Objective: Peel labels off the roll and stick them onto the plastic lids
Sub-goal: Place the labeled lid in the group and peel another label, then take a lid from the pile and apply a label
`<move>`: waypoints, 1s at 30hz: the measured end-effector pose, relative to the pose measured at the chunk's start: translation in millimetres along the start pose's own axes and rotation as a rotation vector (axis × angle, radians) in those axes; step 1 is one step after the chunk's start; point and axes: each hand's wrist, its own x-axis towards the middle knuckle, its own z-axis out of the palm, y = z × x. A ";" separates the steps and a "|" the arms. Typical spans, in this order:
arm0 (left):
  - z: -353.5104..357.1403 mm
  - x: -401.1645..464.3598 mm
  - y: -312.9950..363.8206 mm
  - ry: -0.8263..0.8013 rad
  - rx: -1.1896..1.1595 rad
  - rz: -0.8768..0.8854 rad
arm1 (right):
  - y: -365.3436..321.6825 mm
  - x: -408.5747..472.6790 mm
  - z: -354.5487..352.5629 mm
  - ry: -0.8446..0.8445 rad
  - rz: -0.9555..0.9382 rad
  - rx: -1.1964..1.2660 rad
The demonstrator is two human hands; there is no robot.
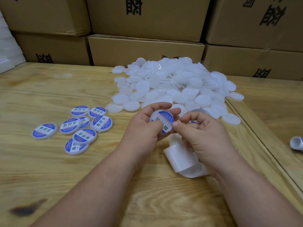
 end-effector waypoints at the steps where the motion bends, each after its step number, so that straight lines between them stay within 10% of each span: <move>1: 0.1 0.0 -0.2 0.003 0.007 0.007 | 0.1 0.3 -0.4 0.000 0.000 0.004; 30: -49.7 9.1 34.5 0.431 0.385 0.095 | -6.6 14.7 -38.1 0.410 -0.174 0.224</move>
